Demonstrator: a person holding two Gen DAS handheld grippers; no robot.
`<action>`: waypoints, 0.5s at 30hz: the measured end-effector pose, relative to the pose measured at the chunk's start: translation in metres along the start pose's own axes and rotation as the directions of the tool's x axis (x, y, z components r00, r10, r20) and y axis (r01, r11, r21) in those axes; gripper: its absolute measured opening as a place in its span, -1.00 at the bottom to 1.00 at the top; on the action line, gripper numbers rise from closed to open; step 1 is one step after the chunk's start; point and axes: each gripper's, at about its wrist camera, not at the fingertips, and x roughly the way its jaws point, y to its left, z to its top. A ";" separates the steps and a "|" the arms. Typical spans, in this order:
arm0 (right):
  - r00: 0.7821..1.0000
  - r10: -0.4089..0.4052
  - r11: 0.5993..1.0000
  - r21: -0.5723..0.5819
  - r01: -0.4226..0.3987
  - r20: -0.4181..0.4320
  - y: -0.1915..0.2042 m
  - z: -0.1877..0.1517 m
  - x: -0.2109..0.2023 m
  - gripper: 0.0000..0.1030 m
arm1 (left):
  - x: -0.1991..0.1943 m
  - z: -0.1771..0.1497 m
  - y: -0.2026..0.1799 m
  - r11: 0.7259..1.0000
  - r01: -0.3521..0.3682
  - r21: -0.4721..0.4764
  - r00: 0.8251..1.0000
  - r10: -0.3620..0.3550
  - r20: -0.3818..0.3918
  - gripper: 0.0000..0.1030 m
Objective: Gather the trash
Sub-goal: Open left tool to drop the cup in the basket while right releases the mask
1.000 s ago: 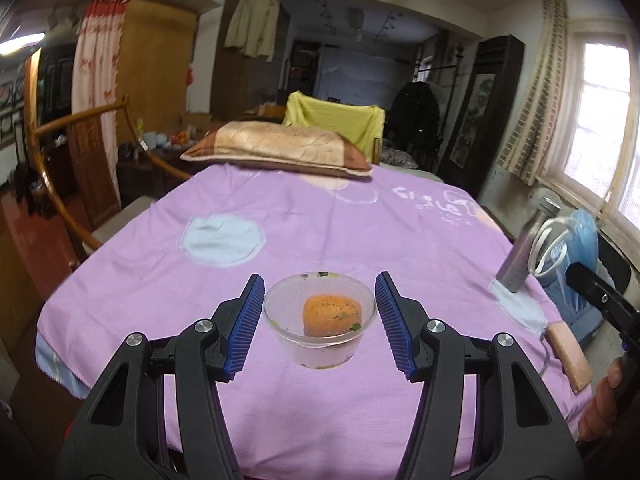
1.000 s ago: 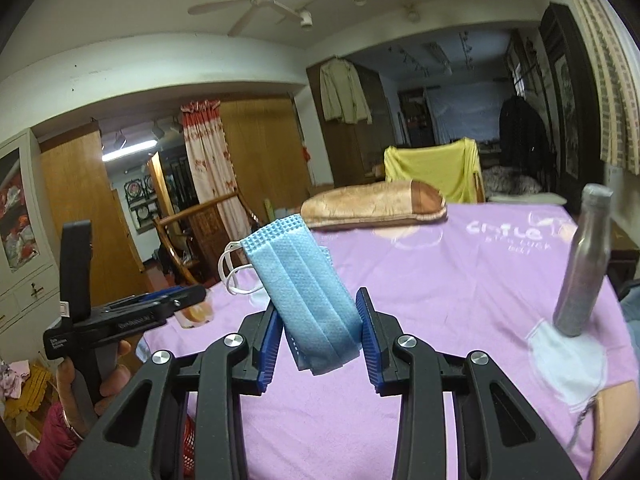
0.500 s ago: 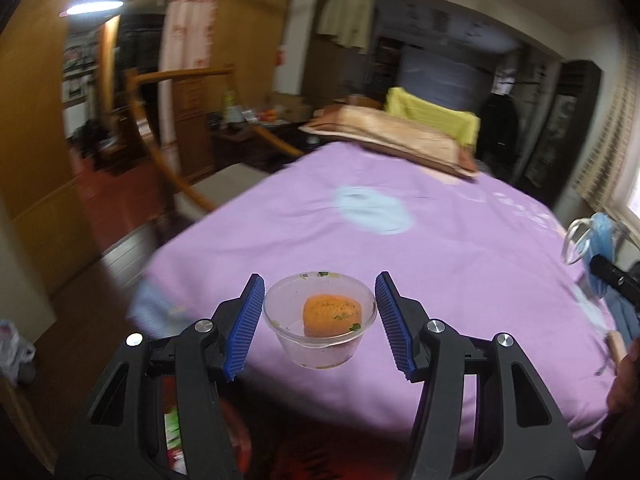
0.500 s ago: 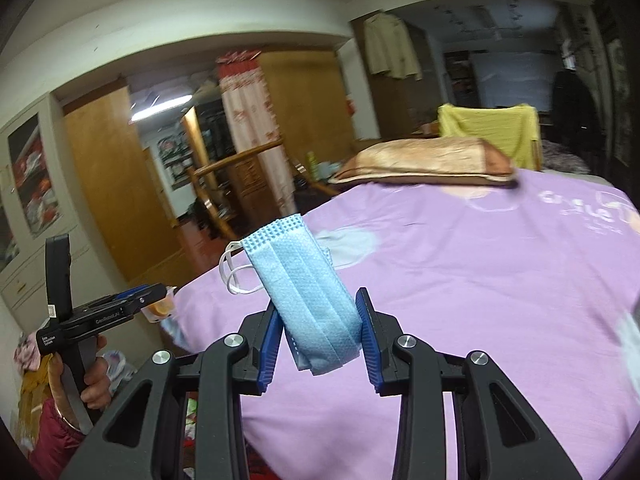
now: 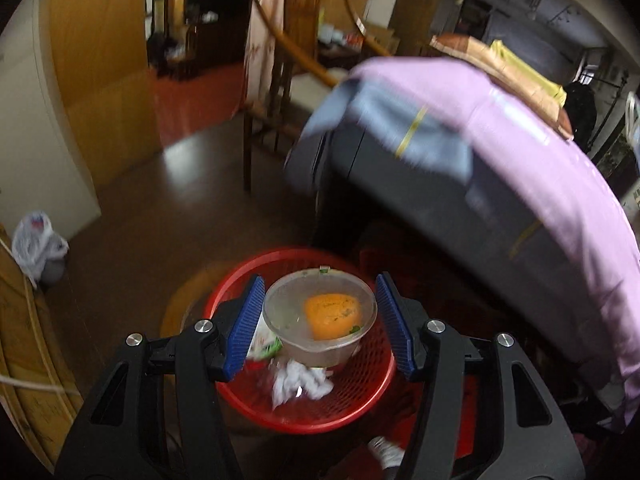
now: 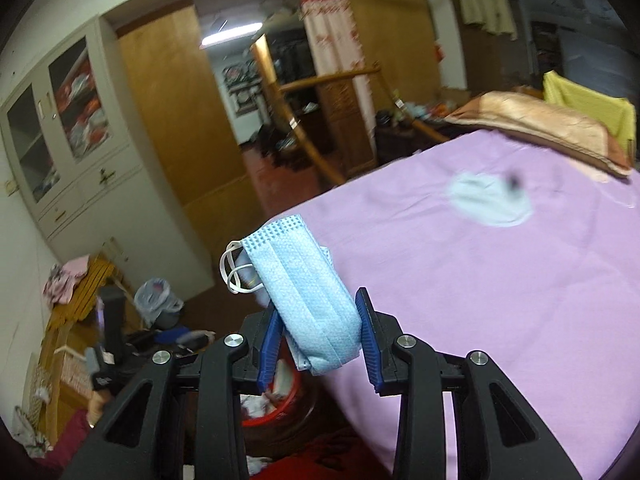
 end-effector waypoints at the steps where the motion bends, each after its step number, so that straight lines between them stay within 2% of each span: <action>1: 1.000 0.010 1.000 -0.006 -0.010 -0.017 0.007 -0.001 0.008 -0.31 | 0.005 -0.006 0.006 1.000 0.007 -0.013 1.000 -0.007 -0.016 0.11; 3: 0.999 0.021 1.000 -0.018 -0.022 -0.042 0.019 -0.002 0.020 -0.31 | 0.012 -0.013 0.013 1.000 0.007 -0.026 0.999 -0.008 -0.035 0.14; 5: 0.997 0.031 0.999 -0.032 -0.033 -0.065 0.032 -0.005 0.033 -0.31 | 0.011 -0.017 0.016 0.999 -0.001 -0.041 0.999 -0.001 -0.034 0.37; 8: 0.995 0.045 0.998 -0.045 -0.049 -0.094 0.042 -0.006 0.046 -0.31 | 0.006 -0.016 0.026 0.998 -0.019 -0.068 1.000 0.018 -0.015 0.53; 12: 0.990 0.065 0.996 -0.054 -0.072 -0.127 0.051 -0.008 0.061 -0.31 | -0.007 -0.018 0.042 0.992 -0.100 -0.083 0.995 0.101 0.008 0.62; 15: 0.983 0.082 0.994 -0.063 -0.093 -0.161 0.059 -0.011 0.075 -0.31 | -0.015 -0.020 0.049 0.984 -0.157 -0.081 0.987 0.159 0.017 0.78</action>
